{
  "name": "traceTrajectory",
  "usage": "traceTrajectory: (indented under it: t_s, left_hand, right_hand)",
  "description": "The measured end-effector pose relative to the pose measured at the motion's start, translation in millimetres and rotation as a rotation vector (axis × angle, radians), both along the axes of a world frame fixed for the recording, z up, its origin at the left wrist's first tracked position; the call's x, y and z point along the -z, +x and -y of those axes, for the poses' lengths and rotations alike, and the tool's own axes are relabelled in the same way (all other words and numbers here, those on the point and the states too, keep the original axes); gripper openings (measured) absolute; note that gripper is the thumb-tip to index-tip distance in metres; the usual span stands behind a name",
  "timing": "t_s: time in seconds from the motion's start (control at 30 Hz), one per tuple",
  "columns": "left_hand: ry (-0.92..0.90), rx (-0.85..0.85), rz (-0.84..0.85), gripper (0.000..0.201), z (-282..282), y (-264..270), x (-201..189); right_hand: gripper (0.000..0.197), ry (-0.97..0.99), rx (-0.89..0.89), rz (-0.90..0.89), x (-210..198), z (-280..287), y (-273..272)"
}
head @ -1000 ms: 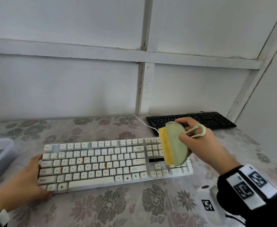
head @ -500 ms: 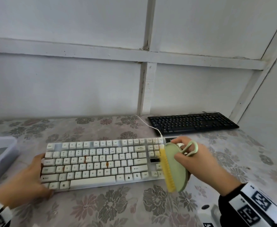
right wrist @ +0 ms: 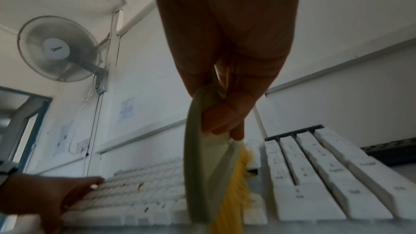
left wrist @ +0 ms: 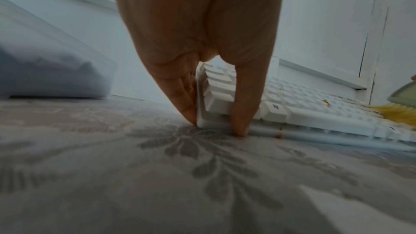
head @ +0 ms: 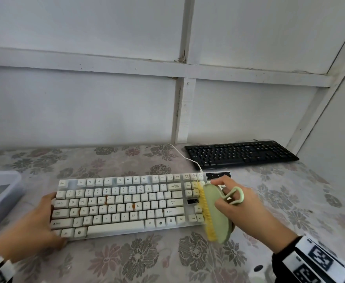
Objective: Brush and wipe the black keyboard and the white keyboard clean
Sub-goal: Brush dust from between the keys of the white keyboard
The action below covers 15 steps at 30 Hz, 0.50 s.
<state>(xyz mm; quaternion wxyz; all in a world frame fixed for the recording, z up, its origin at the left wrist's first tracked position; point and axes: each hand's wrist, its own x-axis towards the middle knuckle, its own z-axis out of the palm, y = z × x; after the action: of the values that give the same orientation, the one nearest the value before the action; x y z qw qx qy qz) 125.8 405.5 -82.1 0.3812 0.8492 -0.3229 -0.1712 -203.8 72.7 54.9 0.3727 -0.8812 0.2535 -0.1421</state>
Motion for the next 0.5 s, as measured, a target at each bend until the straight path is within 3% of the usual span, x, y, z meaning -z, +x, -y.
traceTrajectory:
  t_s: [0.13,0.23,0.5]
  left_hand:
    - [0.042,0.037,-0.004,0.12,-6.4,11.7,11.2]
    - [0.043,0.002,0.026,0.109,-0.8,1.8,3.8]
    - [0.018,0.038,0.007,0.117,-1.8,6.9,7.0]
  right_hand:
    - [0.03,0.013,0.092,0.094,-19.7,2.7,6.3]
    - [0.035,-0.038,0.124,0.165,-27.4,6.5,17.9]
    - [0.033,-0.015,0.056,0.031,3.5,-6.4,0.1]
